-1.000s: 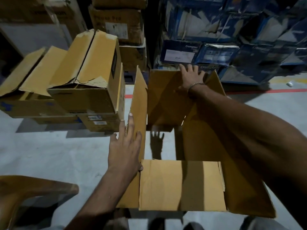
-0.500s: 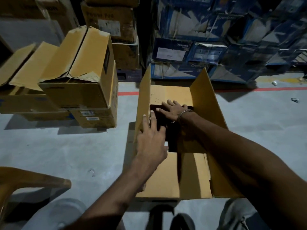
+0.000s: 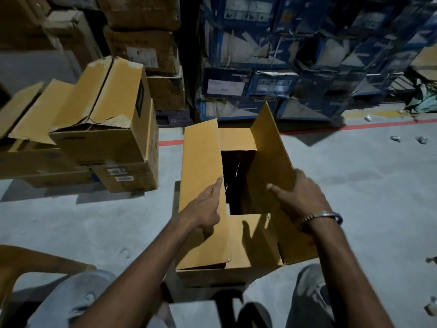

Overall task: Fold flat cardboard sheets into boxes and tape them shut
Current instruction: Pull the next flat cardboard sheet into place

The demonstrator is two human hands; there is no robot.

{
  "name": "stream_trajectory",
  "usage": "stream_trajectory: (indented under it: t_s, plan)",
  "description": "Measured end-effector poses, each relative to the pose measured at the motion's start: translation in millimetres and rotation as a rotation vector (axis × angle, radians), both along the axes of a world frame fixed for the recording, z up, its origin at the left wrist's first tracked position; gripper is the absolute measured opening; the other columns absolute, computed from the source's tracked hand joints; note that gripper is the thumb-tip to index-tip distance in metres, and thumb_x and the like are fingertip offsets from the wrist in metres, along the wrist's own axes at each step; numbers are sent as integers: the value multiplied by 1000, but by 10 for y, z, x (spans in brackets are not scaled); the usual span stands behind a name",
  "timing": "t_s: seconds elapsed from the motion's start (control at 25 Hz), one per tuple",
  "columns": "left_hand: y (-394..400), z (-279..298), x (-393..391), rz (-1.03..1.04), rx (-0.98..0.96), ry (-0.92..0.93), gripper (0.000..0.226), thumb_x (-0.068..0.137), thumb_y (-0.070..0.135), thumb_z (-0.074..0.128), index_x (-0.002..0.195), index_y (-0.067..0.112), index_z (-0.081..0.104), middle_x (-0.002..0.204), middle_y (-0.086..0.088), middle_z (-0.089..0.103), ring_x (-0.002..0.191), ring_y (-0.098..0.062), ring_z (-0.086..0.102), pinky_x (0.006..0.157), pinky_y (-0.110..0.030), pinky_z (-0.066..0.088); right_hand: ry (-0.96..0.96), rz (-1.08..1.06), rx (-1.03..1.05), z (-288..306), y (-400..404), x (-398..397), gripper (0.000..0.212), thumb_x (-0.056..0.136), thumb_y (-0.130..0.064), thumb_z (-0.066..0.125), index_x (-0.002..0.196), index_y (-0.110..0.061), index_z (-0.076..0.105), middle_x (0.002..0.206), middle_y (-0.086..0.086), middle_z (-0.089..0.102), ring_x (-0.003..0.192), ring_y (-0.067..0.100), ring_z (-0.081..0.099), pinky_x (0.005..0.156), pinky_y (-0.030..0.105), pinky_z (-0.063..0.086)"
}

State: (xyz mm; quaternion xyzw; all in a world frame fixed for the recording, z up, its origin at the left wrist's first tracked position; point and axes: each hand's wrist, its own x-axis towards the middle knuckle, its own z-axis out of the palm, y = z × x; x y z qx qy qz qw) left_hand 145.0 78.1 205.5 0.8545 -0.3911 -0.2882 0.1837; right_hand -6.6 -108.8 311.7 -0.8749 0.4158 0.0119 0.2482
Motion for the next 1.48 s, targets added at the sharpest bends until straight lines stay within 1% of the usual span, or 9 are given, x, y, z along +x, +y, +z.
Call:
stream_trajectory:
  t_s: [0.2,0.32,0.52,0.64,0.76,0.84,0.92,1.12,1.48]
  plan:
    - [122,-82,-154,51,86,-209,91,102,34,63,166,15,1,162,-12,31,143,-33,38,105,-47,48,-276,2,221,-288,324,-141,45,104,-37,57,146,-24,51,120,5,71,104,26,68,84,33,51]
    - [101,-161,-172,64,155,-253,70,103,37,59,160,15,25,162,-11,30,145,-31,34,107,-48,47,-183,107,249,-787,415,-23,32,103,-25,56,135,-24,62,111,5,76,105,26,69,81,28,47]
    - [25,-202,-83,66,196,-250,68,100,41,63,156,18,31,159,-12,31,142,-32,35,104,-52,49,-102,170,177,-992,374,224,32,97,-31,68,128,-24,69,109,2,78,96,19,71,83,30,56]
    - [44,-195,-40,90,189,-230,75,99,46,63,159,21,26,161,-13,26,145,-33,30,105,-52,46,-162,84,92,-1089,272,260,41,91,-40,75,127,-23,68,117,5,73,106,23,67,85,33,56]
    - [118,-220,7,240,265,-194,100,89,66,65,163,23,13,169,-18,7,155,-39,11,114,-60,35,1,39,60,-1285,181,221,78,80,-67,74,141,-24,51,138,11,56,126,33,54,94,48,55]
    - [173,-296,26,381,318,-124,122,79,79,67,164,24,-1,170,-20,-13,157,-44,-3,116,-66,31,61,-12,155,-1369,149,203,90,74,-78,71,141,-23,43,138,13,52,121,36,56,92,49,56]
    - [227,-399,42,495,334,14,138,72,84,68,163,24,-17,168,-23,-23,157,-47,2,119,-63,31,60,-44,238,-1409,165,209,100,68,-83,70,142,-25,37,135,13,52,113,35,60,88,48,57]
    - [252,-377,-44,610,284,237,155,68,76,80,156,20,-34,170,-24,4,152,-41,28,119,-50,35,62,-92,269,-1468,262,207,121,60,-95,59,156,-36,14,149,15,42,124,40,57,97,53,54]
    - [379,-443,-547,484,444,176,160,58,87,76,151,32,-42,161,-27,17,142,-40,43,109,-45,46,255,-50,199,-1516,311,-67,133,65,-95,57,163,-31,-7,161,19,28,135,44,48,100,53,52]
